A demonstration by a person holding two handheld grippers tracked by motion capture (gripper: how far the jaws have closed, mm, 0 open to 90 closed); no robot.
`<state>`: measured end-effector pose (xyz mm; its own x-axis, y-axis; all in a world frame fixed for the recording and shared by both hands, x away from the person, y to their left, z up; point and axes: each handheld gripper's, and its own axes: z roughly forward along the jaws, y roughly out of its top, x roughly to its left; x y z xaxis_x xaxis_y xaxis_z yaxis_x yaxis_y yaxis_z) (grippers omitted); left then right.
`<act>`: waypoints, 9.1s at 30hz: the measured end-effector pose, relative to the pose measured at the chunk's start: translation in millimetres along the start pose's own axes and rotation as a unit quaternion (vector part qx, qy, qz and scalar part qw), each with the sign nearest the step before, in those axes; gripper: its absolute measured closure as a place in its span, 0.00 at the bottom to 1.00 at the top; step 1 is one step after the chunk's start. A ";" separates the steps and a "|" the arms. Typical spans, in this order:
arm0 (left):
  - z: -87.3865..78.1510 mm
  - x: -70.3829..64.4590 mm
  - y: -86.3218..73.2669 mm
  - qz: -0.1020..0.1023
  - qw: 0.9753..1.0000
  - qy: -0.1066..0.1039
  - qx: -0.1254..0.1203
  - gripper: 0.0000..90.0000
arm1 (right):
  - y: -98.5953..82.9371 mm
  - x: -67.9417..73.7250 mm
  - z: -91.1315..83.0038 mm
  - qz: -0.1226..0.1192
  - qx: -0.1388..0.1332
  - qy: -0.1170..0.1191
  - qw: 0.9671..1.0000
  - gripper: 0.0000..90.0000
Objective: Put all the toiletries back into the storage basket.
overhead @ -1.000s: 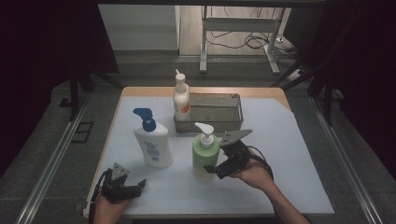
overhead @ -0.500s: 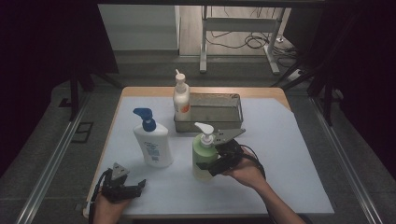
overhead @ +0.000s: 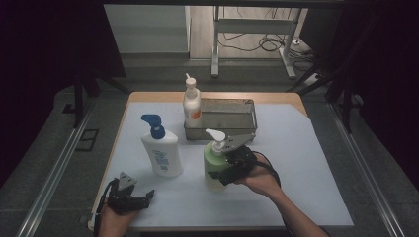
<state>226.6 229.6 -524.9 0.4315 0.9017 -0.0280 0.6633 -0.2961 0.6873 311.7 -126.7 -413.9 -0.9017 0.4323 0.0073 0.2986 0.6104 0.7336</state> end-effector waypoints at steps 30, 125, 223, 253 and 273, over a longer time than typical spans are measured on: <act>0.2 0.2 0.1 -0.001 1.000 -0.001 0.000 0.14 | 56.0 -39.8 -22.7 0.021 -0.017 -0.040 0.999 0.13; 0.0 0.7 0.4 -0.002 1.000 -0.003 0.002 0.14 | 92.3 -142.1 54.0 0.083 0.022 -0.121 0.989 0.13; -0.1 0.2 0.2 -0.002 1.000 -0.003 0.002 0.14 | 18.3 -178.0 65.1 0.185 0.037 -0.133 0.973 0.97; 0.1 0.5 0.5 -0.001 1.000 -0.002 0.003 0.13 | 22.9 -172.3 76.8 0.191 0.049 -0.122 0.973 0.99; 0.1 0.2 0.4 -0.002 1.000 -0.003 0.003 0.13 | 13.6 -163.5 50.9 0.172 0.022 -0.126 0.977 0.83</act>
<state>227.0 229.6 -524.6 0.4322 0.9011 -0.0348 0.6686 -0.2943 0.6829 479.1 -155.3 -439.7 -0.6412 0.7635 0.0769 0.5893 0.4257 0.6866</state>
